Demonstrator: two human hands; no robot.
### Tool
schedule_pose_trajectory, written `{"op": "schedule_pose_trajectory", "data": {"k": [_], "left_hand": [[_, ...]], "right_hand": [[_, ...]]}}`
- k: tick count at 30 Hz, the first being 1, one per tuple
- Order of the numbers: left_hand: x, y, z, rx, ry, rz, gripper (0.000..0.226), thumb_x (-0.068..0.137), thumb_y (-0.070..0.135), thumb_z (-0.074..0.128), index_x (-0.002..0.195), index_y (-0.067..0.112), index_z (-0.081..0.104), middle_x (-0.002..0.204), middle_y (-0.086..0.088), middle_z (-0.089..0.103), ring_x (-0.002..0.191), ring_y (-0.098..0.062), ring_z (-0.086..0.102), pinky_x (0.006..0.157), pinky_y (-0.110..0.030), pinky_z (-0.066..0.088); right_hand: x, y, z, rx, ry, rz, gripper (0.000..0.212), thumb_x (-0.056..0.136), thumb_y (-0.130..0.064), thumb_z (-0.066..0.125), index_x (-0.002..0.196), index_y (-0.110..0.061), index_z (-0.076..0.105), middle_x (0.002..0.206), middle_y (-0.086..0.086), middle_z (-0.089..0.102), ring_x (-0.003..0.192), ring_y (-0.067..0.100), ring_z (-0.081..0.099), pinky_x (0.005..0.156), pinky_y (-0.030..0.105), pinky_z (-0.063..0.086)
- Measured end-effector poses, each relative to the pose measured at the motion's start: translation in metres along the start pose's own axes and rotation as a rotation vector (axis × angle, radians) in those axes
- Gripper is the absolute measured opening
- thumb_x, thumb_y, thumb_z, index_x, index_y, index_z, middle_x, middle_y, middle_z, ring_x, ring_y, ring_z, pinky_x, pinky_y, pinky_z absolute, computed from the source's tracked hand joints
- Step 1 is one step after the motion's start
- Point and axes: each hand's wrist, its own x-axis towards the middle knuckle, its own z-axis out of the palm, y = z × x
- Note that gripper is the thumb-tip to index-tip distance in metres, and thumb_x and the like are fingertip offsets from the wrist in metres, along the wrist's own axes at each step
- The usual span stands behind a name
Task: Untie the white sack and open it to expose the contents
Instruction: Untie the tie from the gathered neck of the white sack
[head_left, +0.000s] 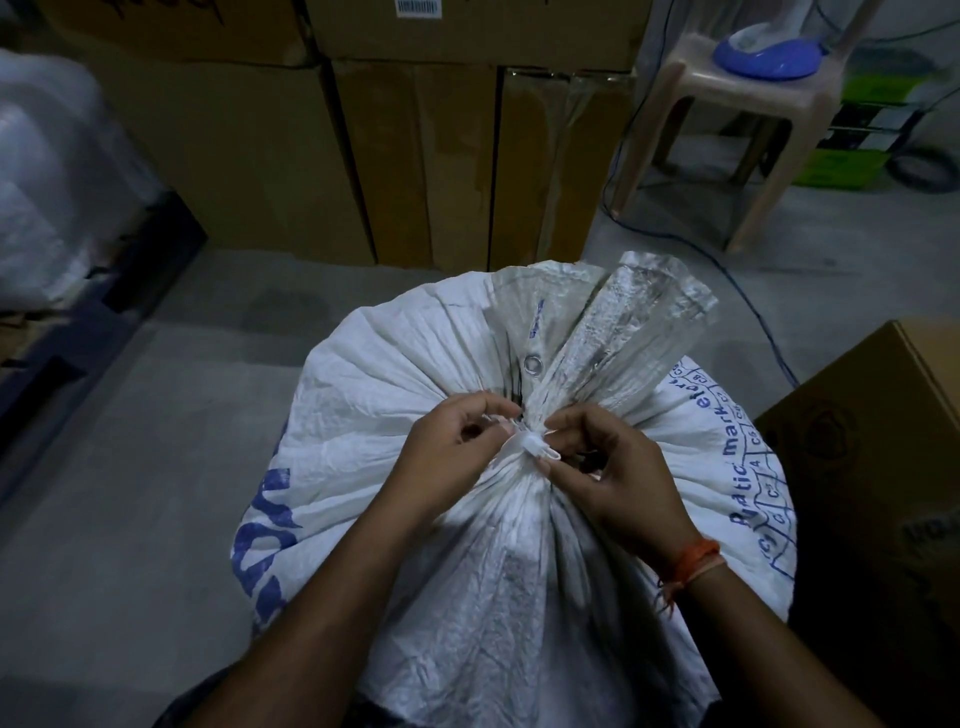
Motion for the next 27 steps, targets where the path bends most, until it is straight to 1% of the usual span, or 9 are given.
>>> {"op": "schedule_pose_trajectory", "data": {"k": [3,4,7,10,16,18,21,24,27], "left_hand": [[0.003,-0.002,-0.001,0.084,-0.025,0.026,0.018,0.097,0.021,0.068,0.104,0.031,0.081,0.12,0.015,0.07,0.109,-0.007,0.068,0.095,-0.028,0.054],[0.004,-0.002,-0.001,0.112,-0.033,0.037,0.018,0.098,0.021,0.068,0.105,0.03,0.082,0.121,0.016,0.069,0.113,-0.005,0.066,0.098,-0.026,0.053],[0.006,0.0,-0.003,0.161,-0.043,0.051,0.017,0.099,0.021,0.067,0.104,0.028,0.082,0.12,0.014,0.068,0.115,-0.002,0.064,0.094,-0.02,0.051],[0.007,0.002,-0.004,0.242,-0.047,0.085,0.015,0.1,0.022,0.067,0.101,0.028,0.081,0.115,0.01,0.068,0.108,-0.001,0.064,0.086,-0.012,0.047],[0.011,-0.007,-0.004,0.34,-0.04,0.132,0.002,0.094,0.024,0.076,0.095,0.027,0.076,0.11,0.008,0.063,0.098,-0.002,0.064,0.079,-0.015,0.046],[0.012,-0.01,-0.004,0.336,-0.05,0.151,0.005,0.092,0.024,0.079,0.093,0.025,0.074,0.103,0.008,0.066,0.09,-0.004,0.065,0.076,-0.017,0.047],[0.011,-0.012,-0.006,0.299,-0.084,0.171,0.008,0.093,0.025,0.079,0.089,0.023,0.072,0.087,0.006,0.071,0.08,-0.012,0.067,0.072,-0.028,0.051],[0.01,-0.014,-0.007,0.262,-0.125,0.164,0.006,0.094,0.023,0.076,0.09,0.021,0.072,0.087,0.001,0.074,0.085,-0.022,0.07,0.077,-0.038,0.056],[0.011,-0.015,-0.005,0.288,-0.134,0.172,0.005,0.097,0.018,0.072,0.092,0.02,0.073,0.091,0.0,0.074,0.09,-0.023,0.07,0.083,-0.046,0.057]], "right_hand": [[0.001,0.003,0.0,0.002,-0.016,-0.004,0.029,0.078,-0.013,0.084,0.101,-0.022,0.068,0.082,-0.005,0.075,0.077,0.008,0.071,0.07,0.02,0.052],[0.001,0.003,0.0,0.001,-0.019,-0.005,0.028,0.078,-0.012,0.083,0.1,-0.021,0.068,0.082,-0.005,0.075,0.077,0.007,0.071,0.07,0.02,0.052],[0.001,0.001,0.001,-0.018,-0.009,-0.022,0.023,0.078,-0.009,0.083,0.094,-0.02,0.07,0.078,-0.01,0.072,0.072,0.004,0.069,0.067,0.015,0.049],[0.0,0.0,0.0,-0.064,-0.004,-0.061,0.02,0.078,-0.013,0.084,0.09,-0.021,0.069,0.076,-0.01,0.069,0.067,0.006,0.065,0.065,0.019,0.049],[-0.002,-0.004,0.001,-0.191,0.025,-0.165,0.016,0.078,-0.016,0.082,0.083,-0.02,0.067,0.073,-0.007,0.063,0.066,0.01,0.06,0.063,0.028,0.051],[-0.002,-0.005,0.002,-0.211,0.039,-0.181,0.016,0.078,-0.017,0.083,0.081,-0.019,0.067,0.073,-0.006,0.062,0.067,0.01,0.06,0.062,0.026,0.05],[-0.003,-0.008,0.004,-0.229,0.067,-0.203,0.019,0.077,-0.019,0.085,0.078,-0.019,0.066,0.071,-0.006,0.061,0.065,0.006,0.059,0.061,0.017,0.044],[-0.004,-0.01,0.006,-0.289,0.102,-0.232,0.024,0.076,-0.022,0.087,0.075,-0.02,0.063,0.069,-0.009,0.058,0.066,0.001,0.055,0.061,0.011,0.038],[-0.006,-0.01,0.007,-0.364,0.125,-0.256,0.025,0.077,-0.024,0.084,0.074,-0.022,0.06,0.068,-0.01,0.055,0.066,0.003,0.053,0.06,0.018,0.041]]}}
